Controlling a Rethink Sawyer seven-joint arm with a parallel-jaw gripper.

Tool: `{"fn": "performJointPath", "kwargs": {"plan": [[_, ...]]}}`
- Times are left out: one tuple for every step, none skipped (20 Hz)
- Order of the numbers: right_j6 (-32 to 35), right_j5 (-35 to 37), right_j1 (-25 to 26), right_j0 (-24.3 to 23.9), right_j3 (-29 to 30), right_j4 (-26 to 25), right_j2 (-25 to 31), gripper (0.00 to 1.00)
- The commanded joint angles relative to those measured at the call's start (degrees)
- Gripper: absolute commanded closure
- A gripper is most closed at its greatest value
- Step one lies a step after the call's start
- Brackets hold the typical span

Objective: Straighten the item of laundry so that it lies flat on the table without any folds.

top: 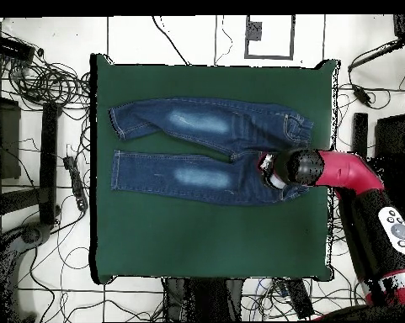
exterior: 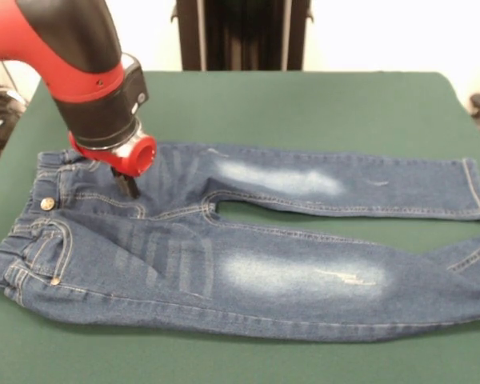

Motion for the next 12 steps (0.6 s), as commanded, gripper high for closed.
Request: {"fn": "performJointPath", "kwargs": {"plan": [[-11.74, -6.1, 1.31, 1.31, 5.97, -12.26, -7.91, 1.0], [-11.54, -5.91, 1.05, 1.33, 6.19, -12.24, -8.07, 1.0], [-10.88, -6.35, 0.46, 1.25, 6.89, -12.26, -8.27, 1.0], [-10.32, -6.36, 0.08, 1.44, 7.18, -12.28, -8.53, 1.0], [-8.72, -7.27, -0.73, 1.74, 7.85, -12.51, -8.97, 1.0], [-7.62, -8.47, -1.23, 1.92, 8.23, -12.97, -9.19, 1.0], [-7.36, -8.39, -1.62, 1.87, 8.56, -12.65, -9.22, 1.0], [-7.06, -8.4, -1.74, 1.87, 8.8, -12.39, -9.33, 1.0], [-6.7, -8.28, -1.89, 1.98, 9.07, -11.97, -9.51, 1.0], [-6.41, -8.35, -2.38, 2.17, 9.51, -11.72, -9.75, 1.0], [-6.13, -8.42, -2.87, 2.36, 9.95, -11.47, -9.99, 1.0], [-6.33, -8.02, -3.3, 2.43, 10.32, -11.0, -10.14, 1.0]]}}
